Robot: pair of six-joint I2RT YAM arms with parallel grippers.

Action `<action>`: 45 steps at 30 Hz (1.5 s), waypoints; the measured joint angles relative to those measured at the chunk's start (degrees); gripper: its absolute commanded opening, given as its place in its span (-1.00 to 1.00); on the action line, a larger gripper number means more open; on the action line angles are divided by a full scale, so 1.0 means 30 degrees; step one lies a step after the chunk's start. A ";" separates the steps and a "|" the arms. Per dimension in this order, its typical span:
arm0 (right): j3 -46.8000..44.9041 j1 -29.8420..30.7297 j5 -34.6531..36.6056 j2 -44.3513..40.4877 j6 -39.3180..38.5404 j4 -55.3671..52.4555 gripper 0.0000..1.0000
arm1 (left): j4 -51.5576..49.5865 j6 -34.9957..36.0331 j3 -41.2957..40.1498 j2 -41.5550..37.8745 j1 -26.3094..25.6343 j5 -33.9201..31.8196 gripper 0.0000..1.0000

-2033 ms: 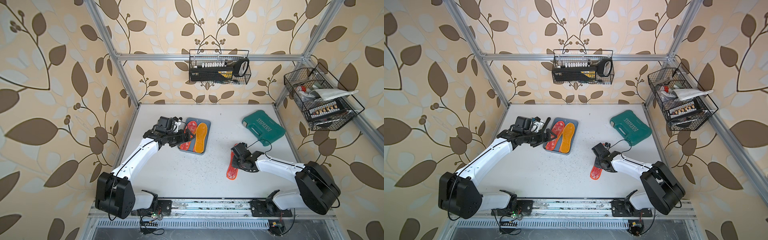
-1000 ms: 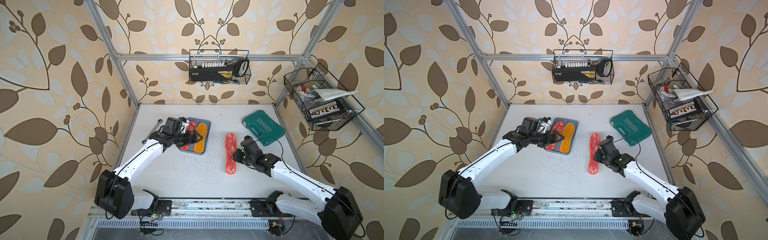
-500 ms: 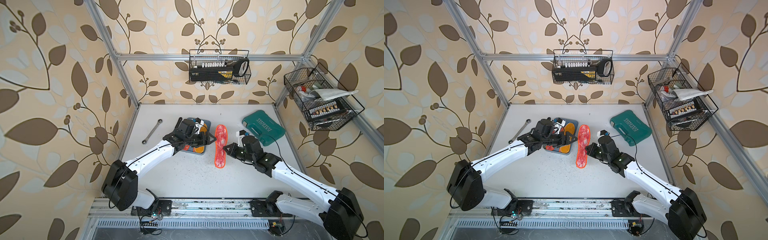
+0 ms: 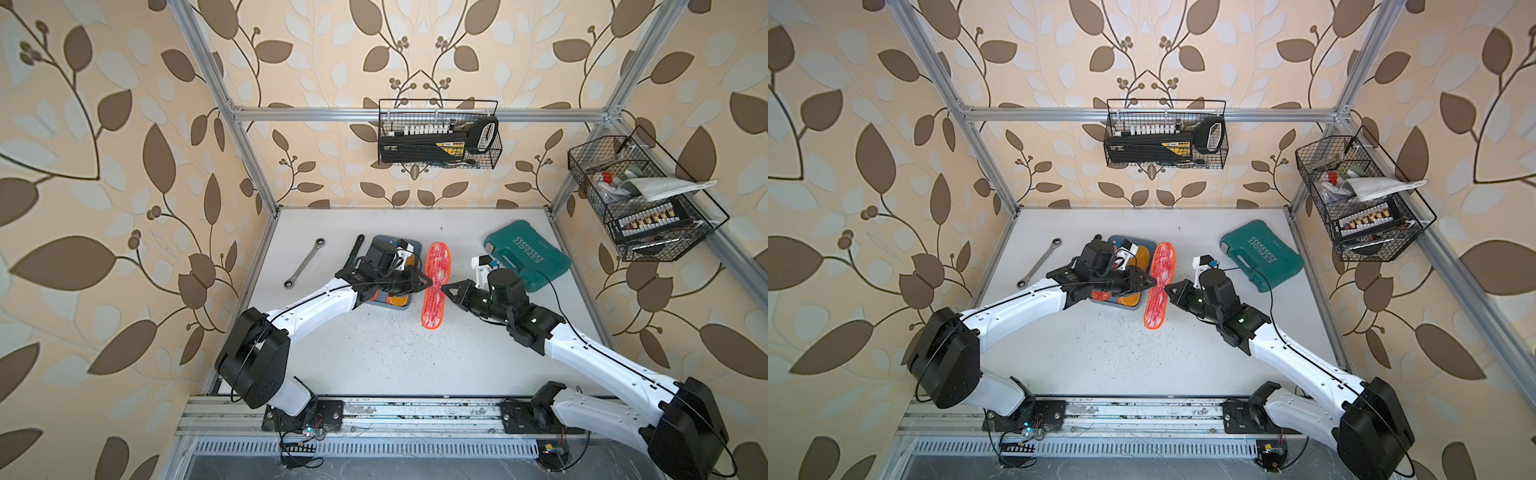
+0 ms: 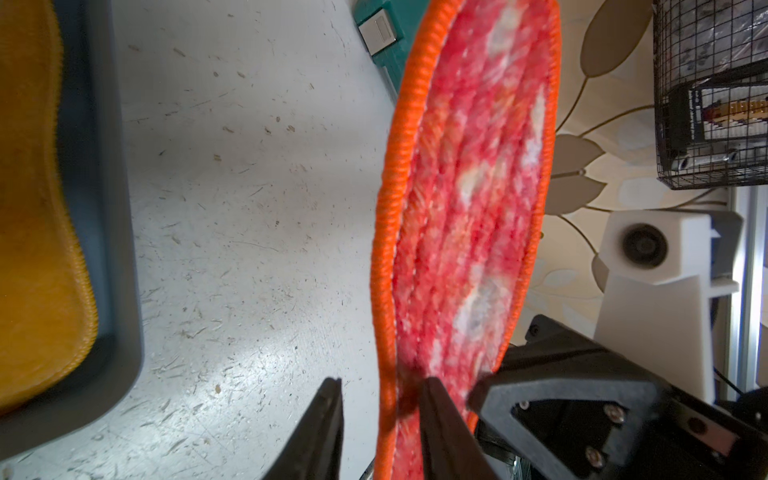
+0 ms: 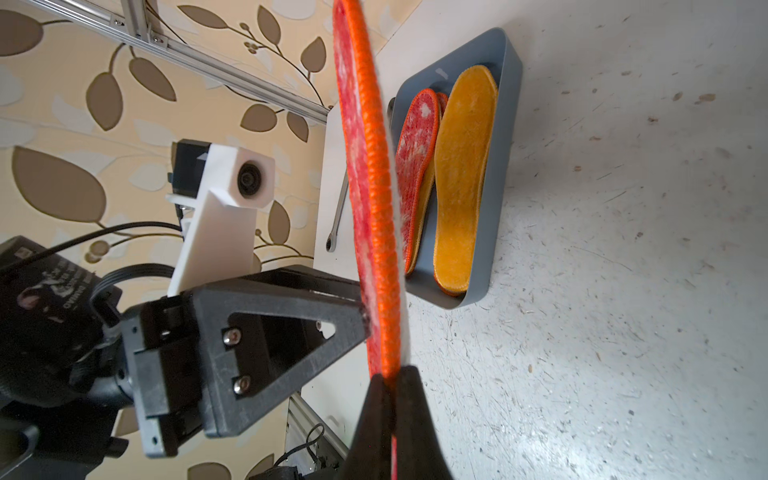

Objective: Put the insoles into the storage box
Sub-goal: Pick up the insole from the center of the board, then place the insole in the storage box.

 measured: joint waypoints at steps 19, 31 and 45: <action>0.0168 -0.0809 -0.0262 0.0641 -0.0765 -0.0707 -0.25 | -0.3315 0.3016 0.1705 -0.0109 0.0342 -0.0313 -1.00; 0.1115 -0.2637 -0.0386 -0.0313 -0.2528 -0.3337 0.07 | -0.6288 0.6710 0.4240 0.2288 0.5829 -0.0007 -1.00; 0.1115 -0.3439 -0.0991 -0.0517 -0.3082 -0.4073 0.18 | -0.6069 0.7475 0.6244 0.8051 0.6193 0.1093 -1.00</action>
